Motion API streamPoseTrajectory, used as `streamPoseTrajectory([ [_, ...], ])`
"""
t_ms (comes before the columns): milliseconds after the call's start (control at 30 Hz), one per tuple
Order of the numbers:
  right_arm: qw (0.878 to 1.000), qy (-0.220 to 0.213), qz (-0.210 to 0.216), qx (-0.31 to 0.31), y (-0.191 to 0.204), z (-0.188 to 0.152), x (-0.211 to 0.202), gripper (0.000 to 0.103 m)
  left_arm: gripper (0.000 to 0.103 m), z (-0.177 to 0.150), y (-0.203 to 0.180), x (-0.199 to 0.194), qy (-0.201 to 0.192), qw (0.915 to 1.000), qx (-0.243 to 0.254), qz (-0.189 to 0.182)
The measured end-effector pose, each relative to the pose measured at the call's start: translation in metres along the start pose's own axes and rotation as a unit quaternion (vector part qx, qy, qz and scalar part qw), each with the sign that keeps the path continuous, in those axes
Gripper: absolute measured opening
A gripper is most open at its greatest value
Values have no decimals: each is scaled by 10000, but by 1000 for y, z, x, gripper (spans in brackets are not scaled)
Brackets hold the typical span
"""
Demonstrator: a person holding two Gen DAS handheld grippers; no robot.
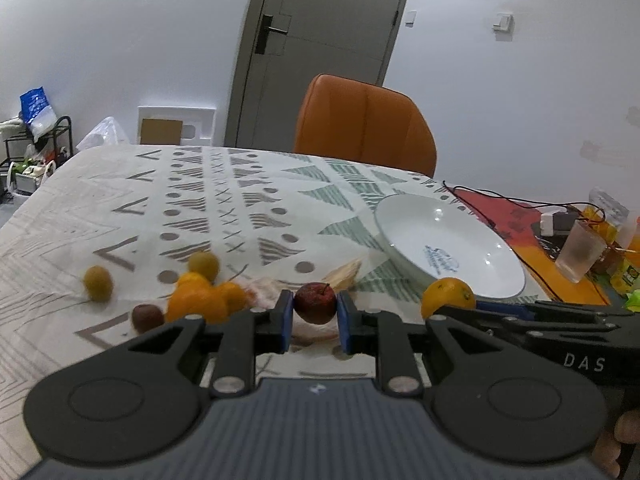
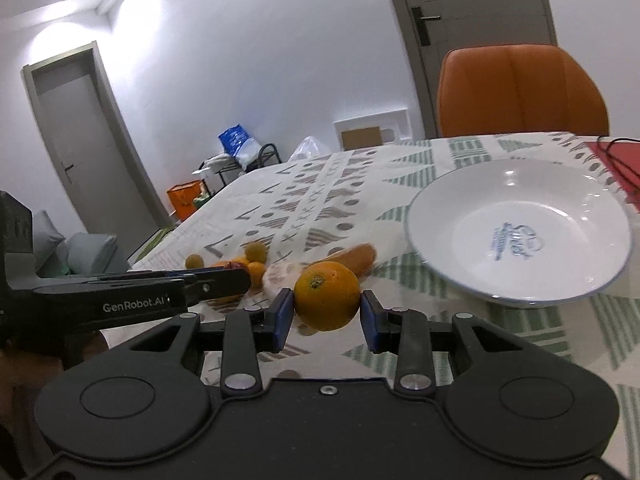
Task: Organize fruits
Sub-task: 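Lift the orange with the right gripper while the left gripper grasps the red fruit, then drop the orange onto the white plate with the right gripper while the left gripper releases the red fruit there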
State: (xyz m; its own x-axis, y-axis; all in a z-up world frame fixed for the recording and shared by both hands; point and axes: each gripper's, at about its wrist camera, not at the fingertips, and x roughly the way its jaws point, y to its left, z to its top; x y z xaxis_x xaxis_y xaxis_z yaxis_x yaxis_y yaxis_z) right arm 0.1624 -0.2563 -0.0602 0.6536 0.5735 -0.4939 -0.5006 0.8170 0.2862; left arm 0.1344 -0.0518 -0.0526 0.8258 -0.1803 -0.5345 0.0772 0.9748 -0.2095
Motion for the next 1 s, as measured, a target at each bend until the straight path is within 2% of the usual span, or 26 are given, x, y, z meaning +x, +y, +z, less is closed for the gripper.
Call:
streamPoseTrajectory([
  [500, 9988, -234, -372, 204, -36, 2, -22, 34, 21, 12, -30, 17, -31, 9994, 220, -255],
  [1000, 9948, -377, -846, 433, -74, 5, -26, 34, 21, 24, -62, 38, -6, 9976, 565, -389],
])
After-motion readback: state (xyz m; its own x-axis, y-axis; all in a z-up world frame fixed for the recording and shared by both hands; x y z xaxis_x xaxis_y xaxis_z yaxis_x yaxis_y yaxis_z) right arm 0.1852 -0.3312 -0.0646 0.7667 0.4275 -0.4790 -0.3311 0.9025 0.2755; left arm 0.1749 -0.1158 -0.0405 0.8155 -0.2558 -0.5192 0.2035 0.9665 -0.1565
